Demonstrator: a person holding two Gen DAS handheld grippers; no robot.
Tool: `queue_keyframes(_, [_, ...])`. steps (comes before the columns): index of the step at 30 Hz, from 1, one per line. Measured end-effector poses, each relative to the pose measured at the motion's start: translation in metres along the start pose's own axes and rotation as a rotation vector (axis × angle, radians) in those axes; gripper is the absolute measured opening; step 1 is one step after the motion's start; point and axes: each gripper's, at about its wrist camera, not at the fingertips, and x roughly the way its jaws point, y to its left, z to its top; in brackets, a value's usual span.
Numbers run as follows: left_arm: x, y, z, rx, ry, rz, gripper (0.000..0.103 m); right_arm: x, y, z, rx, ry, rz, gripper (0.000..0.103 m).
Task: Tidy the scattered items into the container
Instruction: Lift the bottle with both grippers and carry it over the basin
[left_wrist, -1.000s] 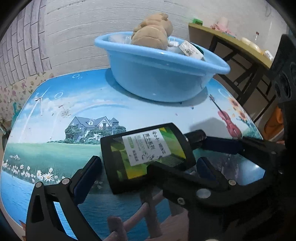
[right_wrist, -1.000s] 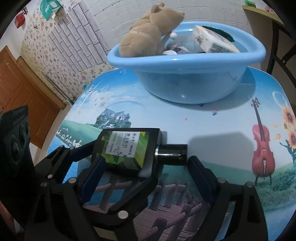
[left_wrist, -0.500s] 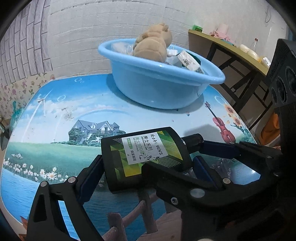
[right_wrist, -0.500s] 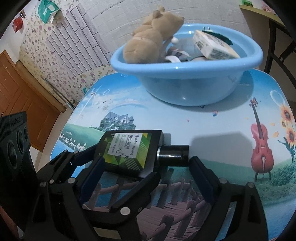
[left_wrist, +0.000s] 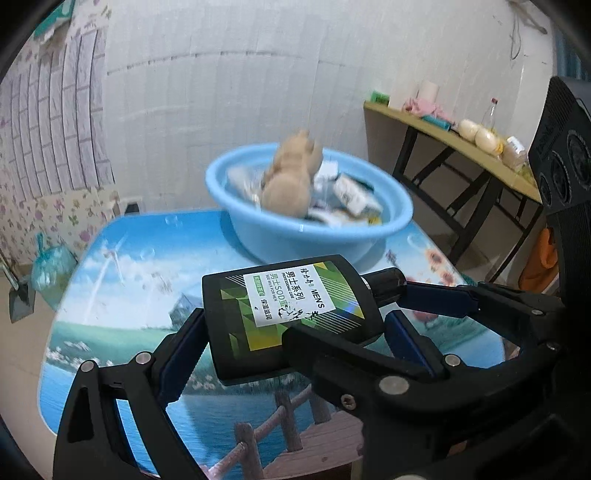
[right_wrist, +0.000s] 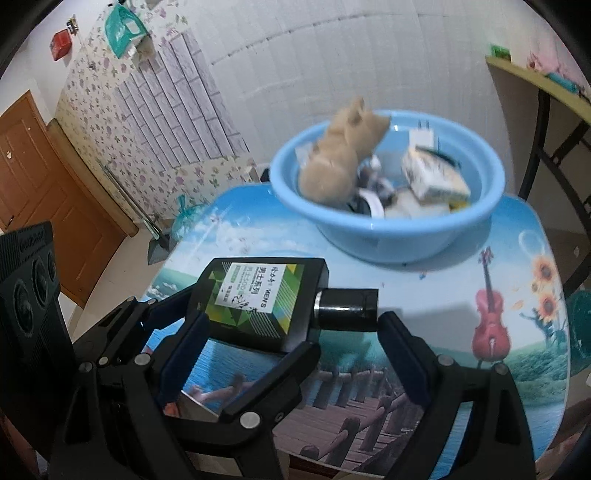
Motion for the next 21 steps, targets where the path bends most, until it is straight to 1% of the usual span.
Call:
queue_keyframes(4, [-0.014,-0.005,0.022,0.018,-0.053,0.003,0.094,-0.021,0.009,0.017,-0.019,-0.056,0.006,0.095])
queue_keyframes(7, [-0.015,-0.009,0.038,0.038,-0.083,0.0,0.094,-0.033,0.008,0.03,-0.025,-0.098,0.001,0.095])
queue_keyframes(9, [-0.012,-0.012,0.047,0.048,-0.091,-0.003,0.094,-0.036,0.005,0.039,-0.022,-0.11,-0.002,0.095])
queue_keyframes(14, [0.003,-0.02,0.072,0.064,-0.096,-0.016,0.094,-0.037,-0.011,0.062,-0.012,-0.126,-0.014,0.095])
queue_keyframes(21, [0.044,-0.032,0.11,0.1,-0.085,-0.03,0.094,-0.021,-0.047,0.098,0.021,-0.147,-0.023,0.095])
